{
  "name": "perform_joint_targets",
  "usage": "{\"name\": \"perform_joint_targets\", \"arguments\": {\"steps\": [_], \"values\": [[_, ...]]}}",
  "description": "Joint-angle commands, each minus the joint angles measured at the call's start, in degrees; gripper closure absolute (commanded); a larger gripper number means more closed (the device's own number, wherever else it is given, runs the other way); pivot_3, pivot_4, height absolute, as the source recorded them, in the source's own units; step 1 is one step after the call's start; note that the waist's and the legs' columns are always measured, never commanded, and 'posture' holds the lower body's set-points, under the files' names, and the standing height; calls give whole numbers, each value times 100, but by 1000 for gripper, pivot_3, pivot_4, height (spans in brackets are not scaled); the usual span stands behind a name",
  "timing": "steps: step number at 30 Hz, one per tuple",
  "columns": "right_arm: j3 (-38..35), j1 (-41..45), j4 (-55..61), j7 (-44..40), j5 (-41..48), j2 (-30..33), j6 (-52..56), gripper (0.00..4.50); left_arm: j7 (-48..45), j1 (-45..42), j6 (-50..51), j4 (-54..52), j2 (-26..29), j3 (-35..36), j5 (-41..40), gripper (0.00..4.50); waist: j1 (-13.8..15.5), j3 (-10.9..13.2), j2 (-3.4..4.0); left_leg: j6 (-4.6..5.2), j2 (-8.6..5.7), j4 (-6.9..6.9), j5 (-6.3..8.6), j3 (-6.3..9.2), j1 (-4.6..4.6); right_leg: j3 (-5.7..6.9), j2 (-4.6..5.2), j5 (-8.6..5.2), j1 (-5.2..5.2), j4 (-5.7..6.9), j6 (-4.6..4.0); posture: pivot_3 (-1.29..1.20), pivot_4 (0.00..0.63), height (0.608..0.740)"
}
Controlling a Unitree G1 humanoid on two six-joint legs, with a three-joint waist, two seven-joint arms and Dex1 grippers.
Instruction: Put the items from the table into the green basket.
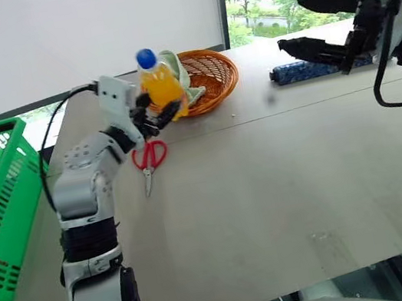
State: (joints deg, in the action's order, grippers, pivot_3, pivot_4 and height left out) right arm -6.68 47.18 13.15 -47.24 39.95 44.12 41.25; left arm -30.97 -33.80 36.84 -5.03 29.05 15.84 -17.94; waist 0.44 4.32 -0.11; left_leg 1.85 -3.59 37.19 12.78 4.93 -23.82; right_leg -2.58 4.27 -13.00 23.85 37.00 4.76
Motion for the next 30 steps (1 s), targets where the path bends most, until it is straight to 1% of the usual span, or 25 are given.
{"name": "perform_joint_targets", "arguments": {"steps": [1,2,4,6,9,13,16,18,24,29,30], "values": [[-24,262,270,-198,222,-92,-50,0,998,-333,-270,-87,495,996,294,1581,52,0,-3,0,-1,0,0,0,0,0,0,0,0,0,0,99,0,740],[-17,277,317,-239,265,-131,-71,0,1169,-352,-344,31,626,1140,358,1581,64,-1,-5,0,-2,-1,0,1,0,1,0,1,0,0,-1,105,0,740],[2,350,411,-275,394,-260,-68,0,1439,-360,-641,534,1054,1416,582,1581,73,-4,-10,-3,-3,-3,-2,6,2,5,-4,3,0,2,-4,115,0,740],[89,487,443,-191,459,-475,-45,0,1554,-388,-932,1459,1718,1542,870,1581,68,-10,-19,-8,-6,-5,-4,6,8,5,-6,5,-2,5,-7,125,0,740],[199,625,417,-88,407,-728,-61,0,1390,-455,-1309,2280,2319,1329,1053,1581,70,-17,-29,-16,-12,-13,-10,9,17,8,-19,14,-3,11,-20,128,0,740],[269,714,437,-27,400,-985,-68,0,1274,-679,-1767,3215,2841,1093,1245,1581,247,-45,-75,-23,-10,-12,-16,37,18,40,-23,24,-10,12,-35,133,0,740],[274,756,506,27,491,-1150,-34,0,1363,-822,-2000,3858,3114,1007,1363,1581,298,-69,-113,-40,-7,-12,-26,50,15,62,-27,31,-11,13,-46,137,0,740],[276,767,539,38,505,-1193,-27,0,1401,-902,-2105,4146,3209,947,1385,1581,319,-77,-126,-44,-7,-12,-28,65,15,67,-28,31,-11,15,-47,137,0,740],[268,826,625,111,615,-1237,46,0,1554,-1093,-2484,5101,3492,767,1562,1581,342,-80,-130,-51,-6,-14,-33,77,16,82,-29,31,-10,28,-48,134,0,740],[274,792,703,156,646,-1216,113,0,1445,-1187,-2702,5649,3586,637,1568,1581,335,-82,-134,-56,-7,-15,-36,74,16,82,-30,31,-5,47,-48,130,0,740],[274,776,711,161,649,-1212,118,0,1421,-1166,-2694,5710,3597,662,1530,1081,334,-83,-135,-57,-7,-14,-37,74,16,83,-30,31,-5,51,-48,130,0,740]]}}
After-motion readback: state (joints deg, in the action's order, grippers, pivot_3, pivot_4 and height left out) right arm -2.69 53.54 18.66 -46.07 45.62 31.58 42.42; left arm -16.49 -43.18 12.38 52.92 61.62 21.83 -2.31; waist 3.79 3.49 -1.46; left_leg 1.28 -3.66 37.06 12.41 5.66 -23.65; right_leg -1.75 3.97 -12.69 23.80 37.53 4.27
